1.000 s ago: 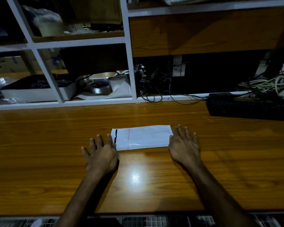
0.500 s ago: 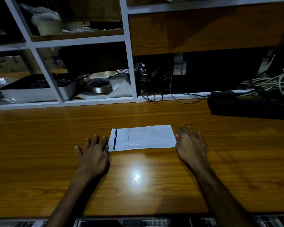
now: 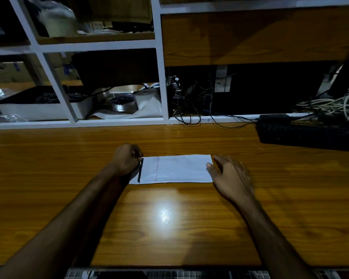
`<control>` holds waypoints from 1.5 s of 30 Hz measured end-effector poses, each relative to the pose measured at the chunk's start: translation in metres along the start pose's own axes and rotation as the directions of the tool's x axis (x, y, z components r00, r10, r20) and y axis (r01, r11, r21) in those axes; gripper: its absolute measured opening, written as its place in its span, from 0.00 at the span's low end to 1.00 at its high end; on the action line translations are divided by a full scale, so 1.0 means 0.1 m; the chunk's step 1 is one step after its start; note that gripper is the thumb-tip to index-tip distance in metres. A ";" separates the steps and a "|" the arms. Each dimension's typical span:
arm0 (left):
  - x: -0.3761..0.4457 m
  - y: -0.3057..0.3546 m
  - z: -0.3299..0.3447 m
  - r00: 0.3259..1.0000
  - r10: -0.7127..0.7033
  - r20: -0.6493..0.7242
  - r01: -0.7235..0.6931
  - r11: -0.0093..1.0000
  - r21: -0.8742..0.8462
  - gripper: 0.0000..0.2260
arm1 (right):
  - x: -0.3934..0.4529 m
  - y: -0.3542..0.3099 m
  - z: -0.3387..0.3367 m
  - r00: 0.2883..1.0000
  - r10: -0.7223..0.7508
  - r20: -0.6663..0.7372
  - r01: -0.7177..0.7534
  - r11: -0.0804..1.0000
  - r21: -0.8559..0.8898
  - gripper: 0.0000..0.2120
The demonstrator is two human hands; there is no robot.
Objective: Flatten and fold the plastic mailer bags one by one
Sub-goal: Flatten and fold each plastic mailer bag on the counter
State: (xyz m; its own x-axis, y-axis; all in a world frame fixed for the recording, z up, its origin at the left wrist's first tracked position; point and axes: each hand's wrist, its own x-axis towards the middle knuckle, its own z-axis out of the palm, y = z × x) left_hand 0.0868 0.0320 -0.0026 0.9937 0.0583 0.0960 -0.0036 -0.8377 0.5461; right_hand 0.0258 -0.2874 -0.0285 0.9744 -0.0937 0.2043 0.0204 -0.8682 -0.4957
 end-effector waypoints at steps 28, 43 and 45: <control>-0.59 0.31 0.24 0.937 -0.238 -0.257 -0.051 0.633 -0.773 0.25 | 0.01 -0.05 0.01 0.997 -0.012 -0.078 0.068 0.633 0.771 0.28; -1.63 1.24 0.55 0.955 0.154 0.252 0.112 0.600 -0.792 0.11 | -1.90 0.51 -1.02 0.920 0.271 -0.283 0.015 0.698 0.715 0.05; -1.73 1.52 0.70 0.909 0.269 0.318 0.085 0.627 -0.774 0.11 | -2.28 0.70 -1.26 0.888 0.318 -0.332 -0.007 0.732 0.681 0.05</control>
State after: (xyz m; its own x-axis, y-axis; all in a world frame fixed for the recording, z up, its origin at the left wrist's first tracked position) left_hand -0.0776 -0.1435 0.0059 0.9383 -0.3445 -0.0302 -0.0046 -0.0997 0.9950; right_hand -0.2229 -0.3880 -0.0035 0.7975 -0.5209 0.3044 0.1605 -0.3032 -0.9393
